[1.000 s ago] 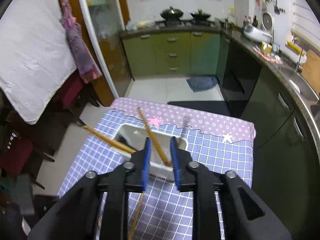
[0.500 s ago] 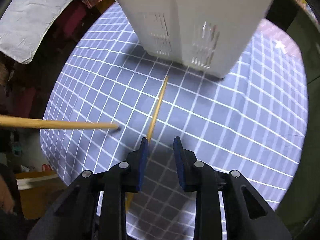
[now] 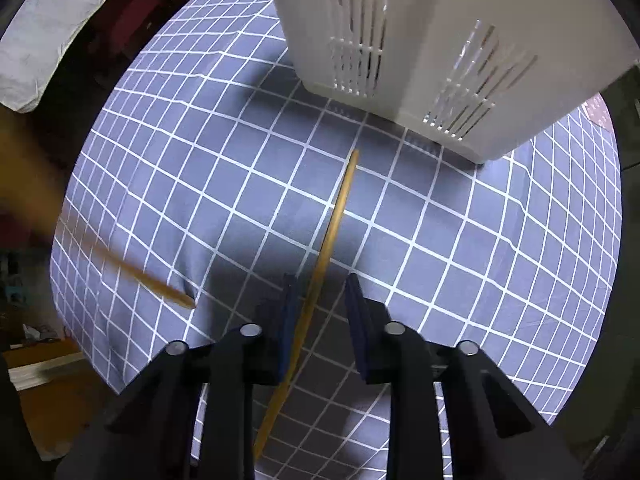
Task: Organize utensils
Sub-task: 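Lift the chopstick upright with the left tool while the right tool lifts its chopstick, then carry both held chopsticks upright over the white holder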
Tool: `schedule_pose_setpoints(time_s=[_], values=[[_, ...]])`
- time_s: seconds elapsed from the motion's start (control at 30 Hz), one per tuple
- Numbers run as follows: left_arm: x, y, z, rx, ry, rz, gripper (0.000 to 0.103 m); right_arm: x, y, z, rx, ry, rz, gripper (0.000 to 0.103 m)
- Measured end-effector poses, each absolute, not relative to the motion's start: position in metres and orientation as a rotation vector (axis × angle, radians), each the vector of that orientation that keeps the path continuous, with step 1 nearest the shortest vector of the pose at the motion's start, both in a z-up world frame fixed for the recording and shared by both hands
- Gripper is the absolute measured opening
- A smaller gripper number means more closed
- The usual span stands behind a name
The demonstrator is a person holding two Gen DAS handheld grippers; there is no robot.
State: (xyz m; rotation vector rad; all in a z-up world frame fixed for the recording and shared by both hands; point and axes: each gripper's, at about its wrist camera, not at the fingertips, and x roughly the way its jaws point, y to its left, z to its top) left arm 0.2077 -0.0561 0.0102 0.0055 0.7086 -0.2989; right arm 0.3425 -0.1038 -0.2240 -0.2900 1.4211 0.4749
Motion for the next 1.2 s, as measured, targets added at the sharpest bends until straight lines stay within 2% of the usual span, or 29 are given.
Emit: schedule_pose_setpoints(time_s=[0.27,0.5,0.53,0.6,0.67,1.2], values=[[0.213,-0.052,0.001,-0.012,0.755,-0.299,0.006,0.344,-0.111,-0.224,-0.244,1.423,0.492,0.007],[0.234,-0.056,-0.029,0.021,0.825,-0.267,0.007,0.316,-0.162,-0.19,-0.114,1.325,0.545,0.007],[0.238,-0.058,-0.033,0.034,0.826,-0.256,0.008,0.311,-0.167,-0.186,-0.099,1.312,0.548,0.007],[0.252,-0.064,-0.047,0.082,0.827,-0.216,0.021,0.299,-0.182,-0.174,-0.064,1.28,0.552,0.007],[0.265,-0.068,-0.059,0.109,0.825,-0.184,0.027,0.287,-0.195,-0.164,-0.033,1.26,0.566,0.007],[0.316,-0.078,-0.094,0.106,0.92,-0.159,0.032,0.27,-0.238,-0.153,0.057,1.22,0.591,0.007]])
